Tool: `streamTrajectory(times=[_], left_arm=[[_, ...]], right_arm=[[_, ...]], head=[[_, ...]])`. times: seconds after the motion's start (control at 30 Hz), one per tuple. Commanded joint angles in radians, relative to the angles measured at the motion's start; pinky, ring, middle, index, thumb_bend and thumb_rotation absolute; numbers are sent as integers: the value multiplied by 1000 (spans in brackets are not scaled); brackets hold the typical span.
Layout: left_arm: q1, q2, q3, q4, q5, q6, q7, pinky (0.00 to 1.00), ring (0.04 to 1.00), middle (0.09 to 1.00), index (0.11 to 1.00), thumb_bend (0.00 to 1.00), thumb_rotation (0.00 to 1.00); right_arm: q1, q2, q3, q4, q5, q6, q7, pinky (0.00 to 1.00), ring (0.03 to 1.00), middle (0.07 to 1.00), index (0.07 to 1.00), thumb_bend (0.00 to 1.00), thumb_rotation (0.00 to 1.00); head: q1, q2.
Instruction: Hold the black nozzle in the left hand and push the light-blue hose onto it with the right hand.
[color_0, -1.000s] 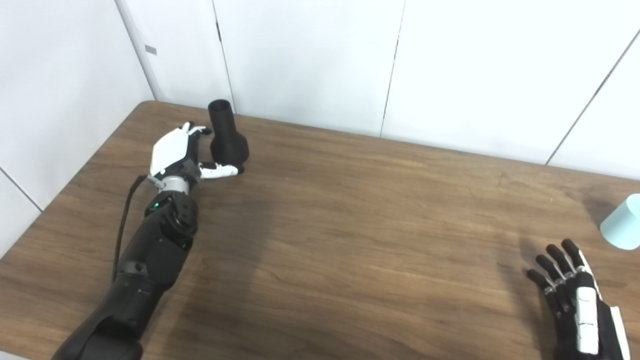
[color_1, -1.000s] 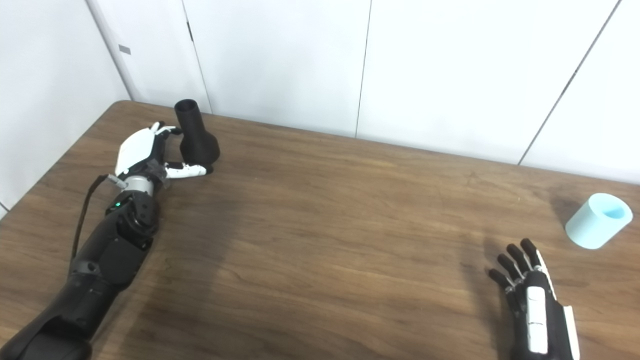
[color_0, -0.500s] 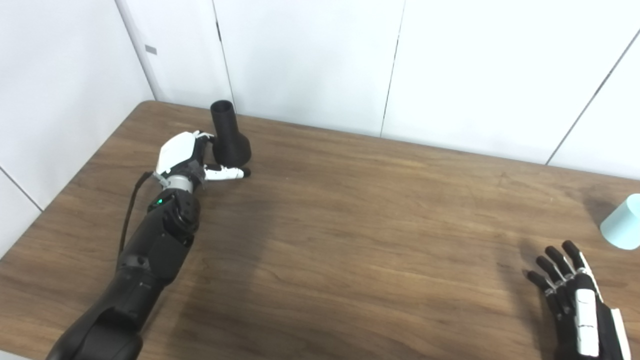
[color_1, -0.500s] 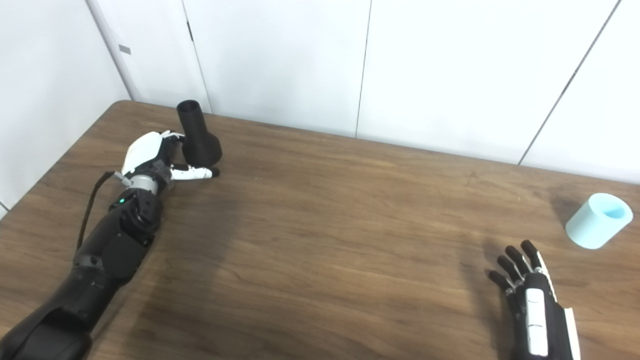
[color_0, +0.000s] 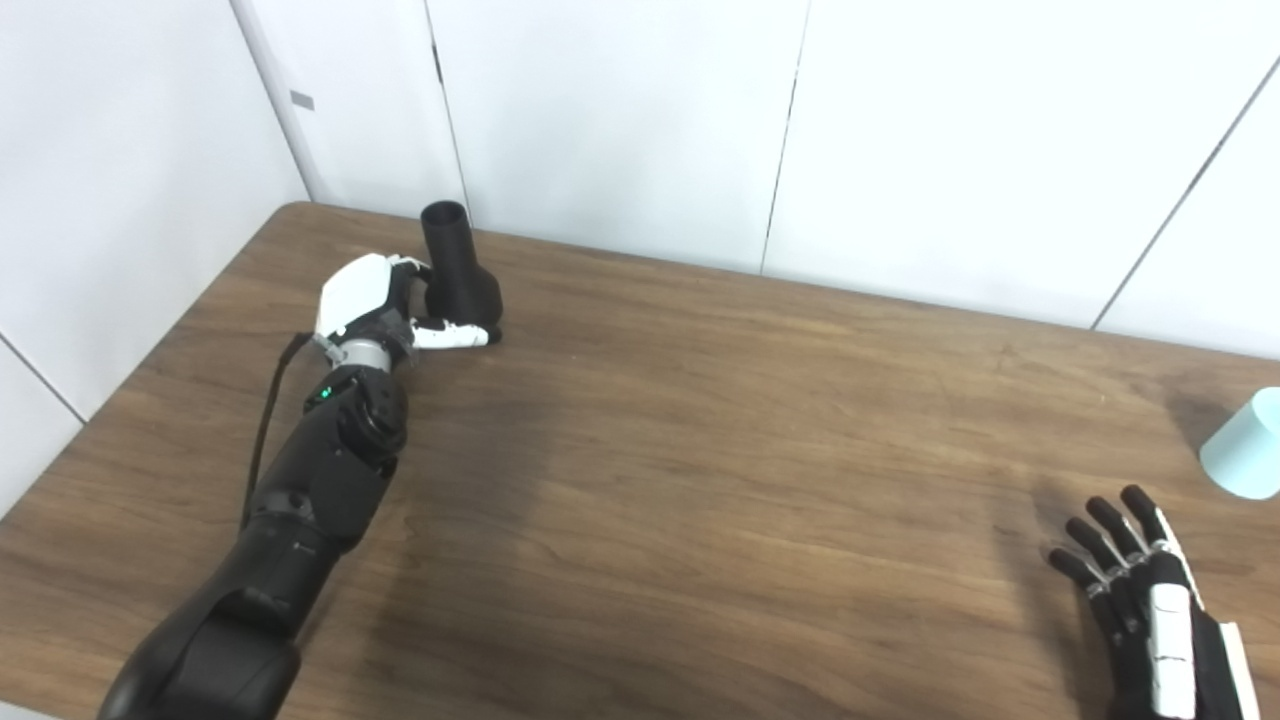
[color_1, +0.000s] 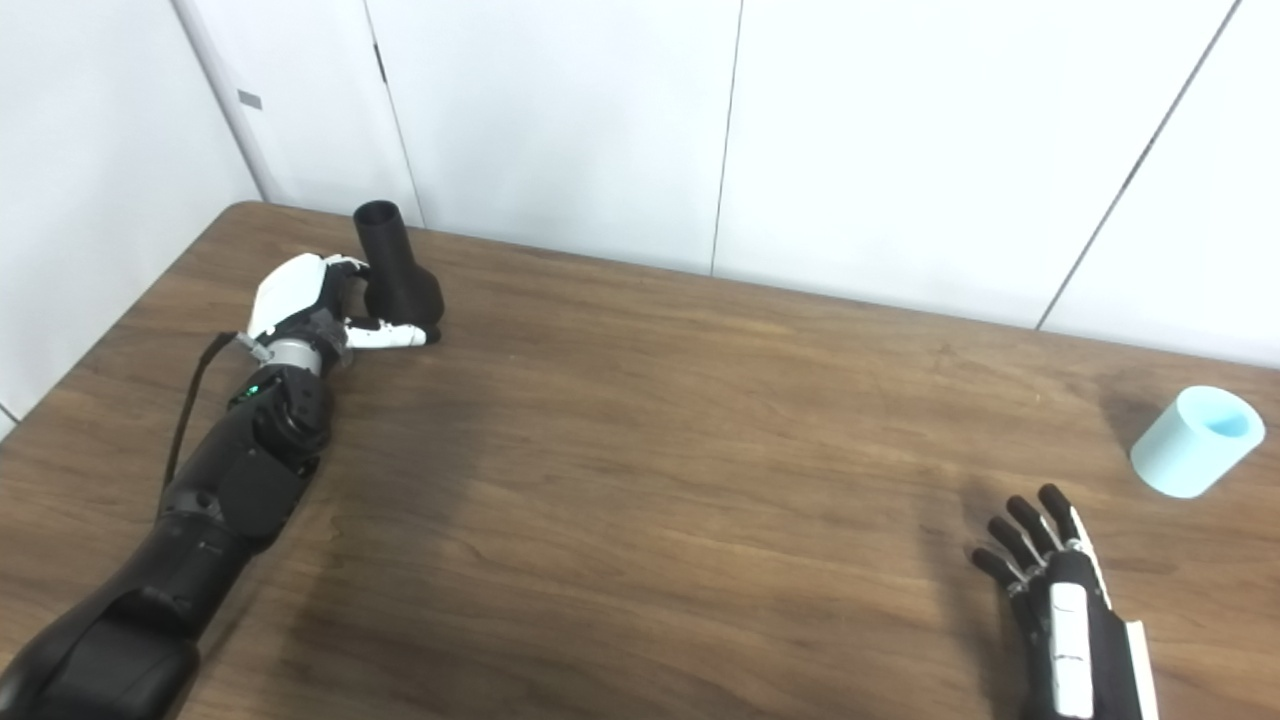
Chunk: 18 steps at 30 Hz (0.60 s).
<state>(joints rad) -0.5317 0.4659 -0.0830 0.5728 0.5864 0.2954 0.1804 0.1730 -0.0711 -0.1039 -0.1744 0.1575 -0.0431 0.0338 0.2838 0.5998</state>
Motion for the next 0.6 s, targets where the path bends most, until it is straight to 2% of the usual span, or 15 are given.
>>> streamTrajectory(times=[0.0,0.57], left_arm=[[-51,16,-1,1,-3,-13,21,1000,990,907,738,1000,315],[-60,17,-23,3,-17,-22,33,1000,984,905,759,1000,278]], right_arm=[[32,8,3,1,-9,24,-7,757,843,870,914,372,890],[31,10,8,5,-30,21,-8,724,807,838,900,379,861]], head=[[0,1],[-4,3]])
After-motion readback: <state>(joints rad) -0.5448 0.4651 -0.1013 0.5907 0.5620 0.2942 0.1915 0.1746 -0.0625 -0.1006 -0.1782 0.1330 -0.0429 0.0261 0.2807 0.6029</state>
